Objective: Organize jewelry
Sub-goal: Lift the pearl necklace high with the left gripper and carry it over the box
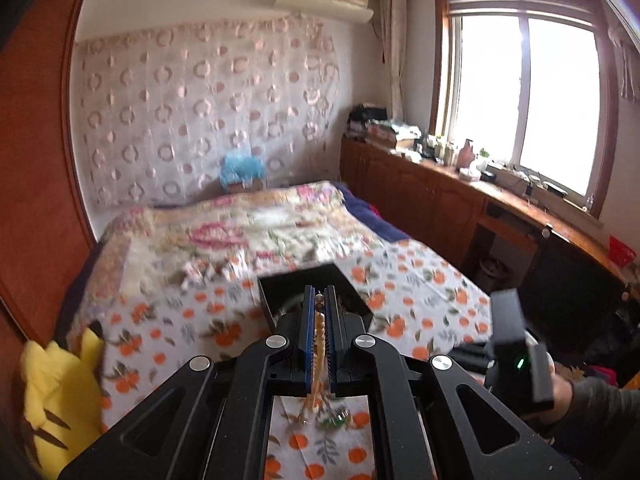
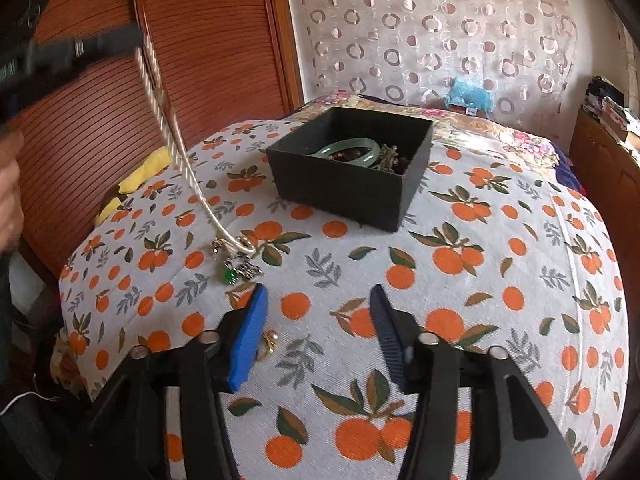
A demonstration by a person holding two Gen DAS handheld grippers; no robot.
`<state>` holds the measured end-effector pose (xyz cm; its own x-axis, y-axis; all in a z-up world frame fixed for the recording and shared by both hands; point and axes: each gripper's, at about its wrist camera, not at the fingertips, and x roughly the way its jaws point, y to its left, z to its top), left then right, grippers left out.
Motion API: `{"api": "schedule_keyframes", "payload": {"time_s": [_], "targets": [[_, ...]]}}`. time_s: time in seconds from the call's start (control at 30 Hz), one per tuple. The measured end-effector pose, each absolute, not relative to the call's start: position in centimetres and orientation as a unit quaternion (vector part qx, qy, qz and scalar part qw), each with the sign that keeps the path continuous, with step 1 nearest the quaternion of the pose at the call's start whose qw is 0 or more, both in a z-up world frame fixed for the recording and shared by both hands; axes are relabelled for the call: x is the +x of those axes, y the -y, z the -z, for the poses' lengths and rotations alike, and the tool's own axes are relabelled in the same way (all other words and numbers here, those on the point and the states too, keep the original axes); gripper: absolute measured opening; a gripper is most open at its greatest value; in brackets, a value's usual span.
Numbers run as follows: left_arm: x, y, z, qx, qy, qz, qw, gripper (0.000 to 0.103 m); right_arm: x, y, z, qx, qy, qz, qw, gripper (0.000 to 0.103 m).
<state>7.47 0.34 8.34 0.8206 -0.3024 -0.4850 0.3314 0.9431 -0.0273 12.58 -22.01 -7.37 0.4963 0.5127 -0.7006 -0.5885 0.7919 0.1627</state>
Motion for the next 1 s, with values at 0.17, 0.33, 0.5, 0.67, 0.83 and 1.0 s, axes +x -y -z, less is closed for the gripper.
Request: {"api": "schedule_keyframes", "payload": {"time_s": [0.17, 0.33, 0.5, 0.67, 0.83, 1.0], "targets": [[7.6, -1.5, -10.0, 0.035, -0.233, 0.142, 0.961, 0.004, 13.1, 20.0, 7.5, -0.055, -0.395, -0.338, 0.853, 0.046], [7.9, -2.8, -10.4, 0.028, -0.230, 0.129, 0.964, 0.004, 13.3, 16.9, 7.9, -0.078, -0.403, -0.363, 0.837, 0.045], [8.1, -3.5, -10.8, 0.027, -0.224, 0.118, 0.967, 0.004, 13.4, 14.0, 8.7, -0.110, -0.413, -0.382, 0.820, 0.041], [8.7, -3.7, -10.6, 0.027, -0.224, 0.108, 0.968, 0.004, 13.7, 12.7, 9.6, -0.151, -0.419, -0.369, 0.816, 0.033], [9.3, -4.1, -10.6, 0.018, -0.225, 0.105, 0.969, 0.004, 13.7, 12.9, 9.6, -0.166, -0.416, -0.367, 0.815, 0.017], [9.9, -3.9, -11.3, 0.009, -0.219, 0.109, 0.970, 0.004, 14.1, 14.0, 9.0, -0.155, -0.410, -0.363, 0.822, 0.015]]}}
